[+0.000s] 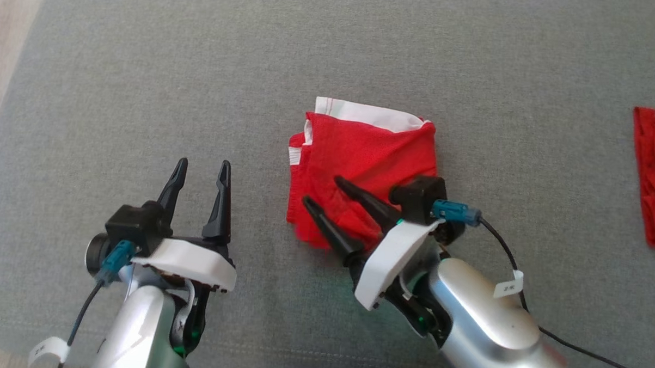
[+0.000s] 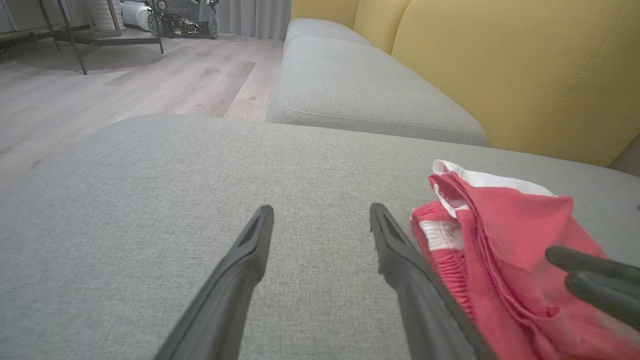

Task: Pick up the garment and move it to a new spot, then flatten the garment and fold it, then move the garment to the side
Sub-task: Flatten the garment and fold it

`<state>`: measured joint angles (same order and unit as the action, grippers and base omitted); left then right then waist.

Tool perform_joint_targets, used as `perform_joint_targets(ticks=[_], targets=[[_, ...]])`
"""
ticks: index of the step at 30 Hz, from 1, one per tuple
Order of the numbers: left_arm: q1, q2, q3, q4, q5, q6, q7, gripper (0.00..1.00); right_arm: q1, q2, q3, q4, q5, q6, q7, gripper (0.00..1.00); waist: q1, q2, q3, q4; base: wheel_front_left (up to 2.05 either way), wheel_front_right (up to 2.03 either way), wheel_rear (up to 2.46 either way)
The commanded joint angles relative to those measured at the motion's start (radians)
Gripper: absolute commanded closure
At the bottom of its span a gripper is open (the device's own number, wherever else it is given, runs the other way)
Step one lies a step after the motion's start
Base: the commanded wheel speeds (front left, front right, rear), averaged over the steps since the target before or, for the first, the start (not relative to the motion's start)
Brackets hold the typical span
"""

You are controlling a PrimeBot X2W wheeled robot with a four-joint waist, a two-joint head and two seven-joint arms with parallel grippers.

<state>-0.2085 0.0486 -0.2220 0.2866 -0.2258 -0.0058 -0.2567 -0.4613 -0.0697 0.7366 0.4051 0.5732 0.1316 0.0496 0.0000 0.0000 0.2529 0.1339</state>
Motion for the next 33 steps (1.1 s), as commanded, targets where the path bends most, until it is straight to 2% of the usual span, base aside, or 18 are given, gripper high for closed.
perform_joint_targets(ticks=[1,4,7,13,17,20,25,33], targets=[[-0.027,0.007,0.03,-0.028,-0.004,0.004,-0.005,0.0,-0.019,0.019,0.018,-0.041,0.01,-0.001,-0.017,0.0,0.0,0.0,-0.001,-0.004,0.0,0.0,0.0],[-0.029,0.007,0.035,-0.028,-0.001,0.005,-0.005,0.0,-0.031,0.019,0.019,-0.076,0.013,-0.001,-0.07,0.0,0.0,0.0,-0.004,-0.015,0.0,0.0,0.0],[-0.028,0.009,0.039,-0.031,0.004,0.005,-0.005,0.0,-0.027,0.019,-0.041,-0.103,-0.019,-0.001,-0.129,0.0,0.0,0.0,-0.011,-0.027,0.0,0.0,0.0],[-0.015,0.022,0.056,-0.054,0.016,0.012,-0.005,0.0,0.055,0.016,-0.321,-0.154,-0.166,-0.001,-0.199,0.0,0.0,0.0,-0.026,-0.053,0.0,0.0,0.0],[-0.006,0.031,0.062,-0.074,0.026,0.017,-0.005,0.0,0.144,0.002,-0.51,-0.216,-0.277,-0.001,-0.193,0.0,0.0,0.0,-0.033,-0.066,0.0,0.0,0.0],[-0.001,0.039,0.064,-0.086,0.034,0.02,-0.005,0.0,0.209,0.0,-0.604,-0.268,-0.343,-0.001,-0.173,0.0,0.0,0.0,-0.034,-0.072,0.0,0.0,0.0],[0.011,0.048,0.066,-0.098,0.038,0.023,-0.005,0.0,0.3,0.004,-0.684,-0.358,-0.406,-0.001,-0.14,0.0,0.0,0.0,-0.039,-0.079,0.0,0.0,0.0],[0.023,0.058,0.058,-0.101,0.04,0.029,-0.003,0.0,0.37,0.013,-0.711,-0.442,-0.429,-0.001,-0.101,0.0,0.0,0.0,-0.047,-0.084,0.0,0.0,0.0]])
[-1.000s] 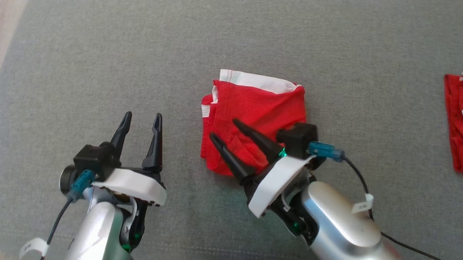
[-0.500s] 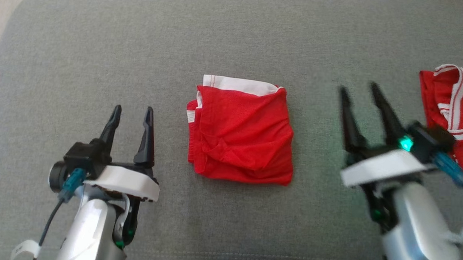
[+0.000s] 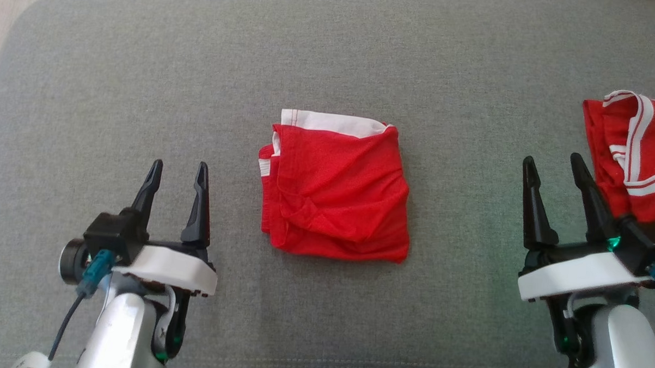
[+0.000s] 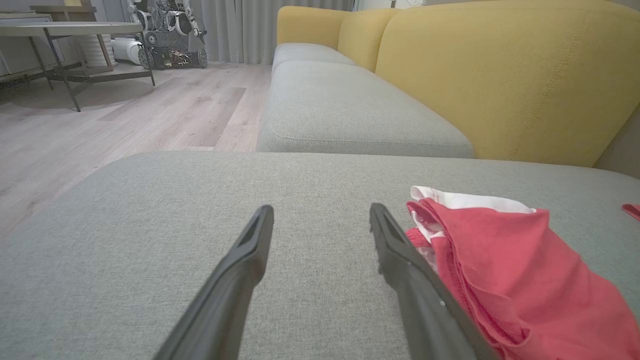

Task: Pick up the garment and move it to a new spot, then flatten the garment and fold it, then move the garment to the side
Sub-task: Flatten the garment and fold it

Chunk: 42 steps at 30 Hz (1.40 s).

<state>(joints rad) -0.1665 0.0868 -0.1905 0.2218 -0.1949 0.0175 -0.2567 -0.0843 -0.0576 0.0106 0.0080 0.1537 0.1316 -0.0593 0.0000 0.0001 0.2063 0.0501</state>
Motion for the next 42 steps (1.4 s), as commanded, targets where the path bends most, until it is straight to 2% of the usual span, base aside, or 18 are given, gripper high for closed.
perform_joint_targets(ticks=[1,13,14,15,16,19,20,24,32,42], targets=[[-0.019,0.021,0.025,-0.036,0.009,0.006,-0.002,0.0,-0.002,0.002,0.013,-0.051,-0.01,-0.001,0.01,0.0,0.0,-0.0001,-0.001,0.0,0.0,0.0,0.0],[-0.031,0.025,0.011,-0.036,0.003,0.007,0.003,0.0,0.001,0.006,0.007,-0.057,-0.014,-0.001,0.045,0.0,0.0,-0.0001,0.009,0.011,0.0,0.0,0.0],[-0.035,0.024,0.009,-0.035,0.002,0.007,0.003,0.0,-0.006,0.006,0.015,-0.047,-0.01,-0.001,0.05,0.04,0.0,-0.0001,0.011,0.017,0.0,0.0,0.0],[-0.039,0.023,0.006,-0.033,0.001,0.006,0.003,0.0,-0.015,0.007,0.027,-0.033,-0.007,-0.001,0.054,0.69,0.0,-0.0001,0.013,0.023,0.0,0.0,0.0],[-0.042,0.022,0.003,-0.031,0.001,0.005,0.003,0.0,-0.025,0.007,0.045,-0.015,-0.001,-0.001,0.06,1.0,0.0,-0.0001,0.014,0.03,0.0,0.0,0.0],[-0.053,0.016,-0.005,-0.028,-0.002,0.005,0.002,0.0,-0.066,0.007,0.137,0.052,0.036,-0.001,0.067,1.0,0.0,-0.0001,0.026,0.053,0.0,0.0,0.0],[-0.062,0.012,-0.011,-0.025,-0.004,0.003,0.001,0.0,-0.102,0.007,0.215,0.105,0.068,-0.001,0.063,1.0,0.0,-0.0001,0.034,0.072,0.0,0.0,0.0],[-0.076,0.004,-0.023,-0.017,-0.008,0.0,-0.001,0.0,-0.184,0.007,0.349,0.232,0.127,-0.001,0.051,1.0,0.0,-0.0001,0.048,0.11,0.0,0.0,0.0],[-0.087,-0.011,-0.042,0.005,-0.018,-0.004,-0.004,0.0,-0.305,0.007,0.522,0.472,0.22,-0.001,0.049,1.0,0.0,-0.0001,0.061,0.171,0.0,0.0,0.0],[-0.078,-0.017,-0.031,-0.004,-0.014,0.002,-0.005,0.0,-0.362,0.007,0.734,0.547,0.35,-0.001,0.029,1.0,0.0,-0.0001,0.054,0.167,0.0,0.0,0.0]])
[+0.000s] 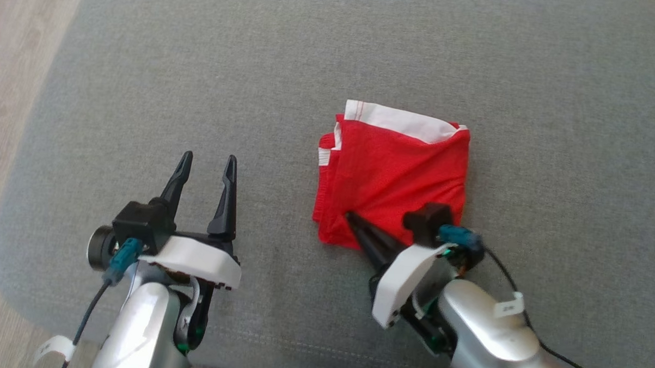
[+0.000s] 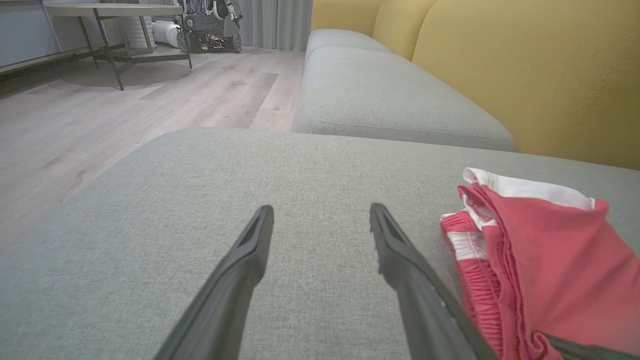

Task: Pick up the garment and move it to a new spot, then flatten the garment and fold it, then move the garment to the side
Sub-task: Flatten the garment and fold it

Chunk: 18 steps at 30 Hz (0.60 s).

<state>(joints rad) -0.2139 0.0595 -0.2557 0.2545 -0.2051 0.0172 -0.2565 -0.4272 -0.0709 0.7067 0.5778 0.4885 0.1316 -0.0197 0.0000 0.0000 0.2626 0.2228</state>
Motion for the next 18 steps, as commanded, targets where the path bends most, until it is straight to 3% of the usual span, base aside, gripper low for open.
perform_joint_targets(ticks=[1,10,16,17,18], targets=[[-0.03,0.01,0.035,-0.037,-0.003,0.003,-0.005,0.0,-0.022,0.021,0.057,-0.02,0.022,-0.001,-0.009,1.0,0.0,0.0,-0.003,-0.009,0.0,0.0,0.0],[-0.019,0.013,0.05,-0.037,0.001,0.0,-0.005,0.0,-0.053,0.021,0.138,0.003,0.074,-0.001,-0.058,1.0,0.0,0.0,-0.019,-0.042,0.0,0.0,0.0],[0.002,0.025,0.063,-0.041,0.01,0.005,-0.005,0.0,-0.055,0.017,0.05,-0.049,0.084,-0.001,-0.165,1.0,0.0,0.0,-0.045,-0.081,0.0,0.0,0.0],[0.004,0.027,0.066,-0.043,0.011,0.006,-0.005,0.0,-0.047,0.012,0.016,-0.06,0.084,-0.001,-0.174,0.93,0.0,0.0,-0.048,-0.087,0.0,0.0,0.0],[0.006,0.029,0.069,-0.045,0.011,0.007,-0.005,0.0,-0.039,0.005,-0.021,-0.072,0.078,-0.001,-0.184,0.52,0.0,0.0,-0.052,-0.092,0.0,0.0,0.0]])
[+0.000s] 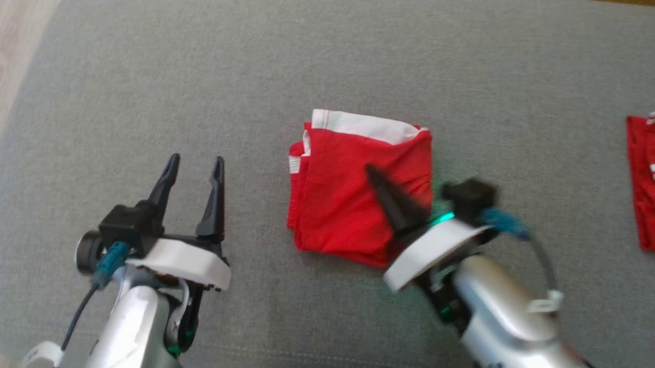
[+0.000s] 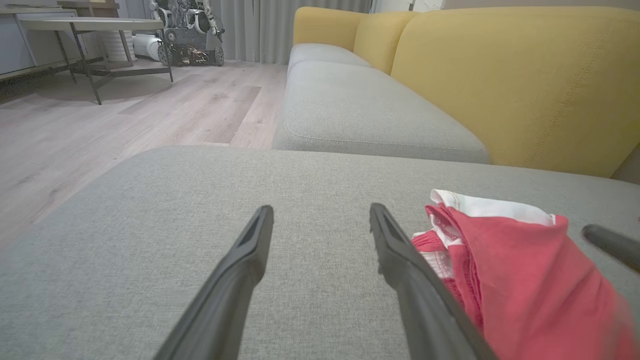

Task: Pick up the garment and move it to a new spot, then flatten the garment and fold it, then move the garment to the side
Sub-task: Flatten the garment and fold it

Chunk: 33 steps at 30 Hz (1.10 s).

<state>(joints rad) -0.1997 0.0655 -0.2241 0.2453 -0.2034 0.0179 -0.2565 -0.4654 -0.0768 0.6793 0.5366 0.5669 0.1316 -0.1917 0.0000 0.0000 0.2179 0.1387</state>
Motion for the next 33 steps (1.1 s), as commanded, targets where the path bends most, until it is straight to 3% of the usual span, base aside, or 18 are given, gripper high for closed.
perform_joint_targets(ticks=[1,7,14,23,33], targets=[[-0.006,0.025,0.04,-0.038,0.008,0.007,-0.005,0.0,0.01,0.002,-0.036,-0.044,-0.01,-0.001,-0.023,0.0,0.0,0.0,-0.012,-0.012,0.0,0.0,0.0],[0.015,0.041,0.06,-0.046,0.006,0.016,-0.005,0.0,0.104,-0.04,-0.297,-0.119,-0.148,-0.001,-0.045,0.0,0.0,0.0,-0.053,-0.043,0.0,0.0,0.0],[0.062,0.062,0.064,-0.055,0.006,0.023,-0.002,0.0,0.264,-0.02,-0.528,-0.292,-0.315,-0.001,0.012,0.0,0.0,0.0,-0.108,-0.076,0.0,0.0,0.0],[0.138,0.08,0.058,-0.087,0.006,0.039,0.029,0.0,0.442,0.011,-0.621,-0.509,-0.404,-0.001,0.113,0.0,0.0,0.0,-0.181,-0.097,0.0,0.0,0.0],[0.204,0.096,0.05,-0.132,0.003,0.053,0.065,0.0,0.535,0.022,-0.651,-0.609,-0.416,-0.001,0.176,0.0,0.0,0.0,-0.221,-0.104,0.0,0.0,0.0]])
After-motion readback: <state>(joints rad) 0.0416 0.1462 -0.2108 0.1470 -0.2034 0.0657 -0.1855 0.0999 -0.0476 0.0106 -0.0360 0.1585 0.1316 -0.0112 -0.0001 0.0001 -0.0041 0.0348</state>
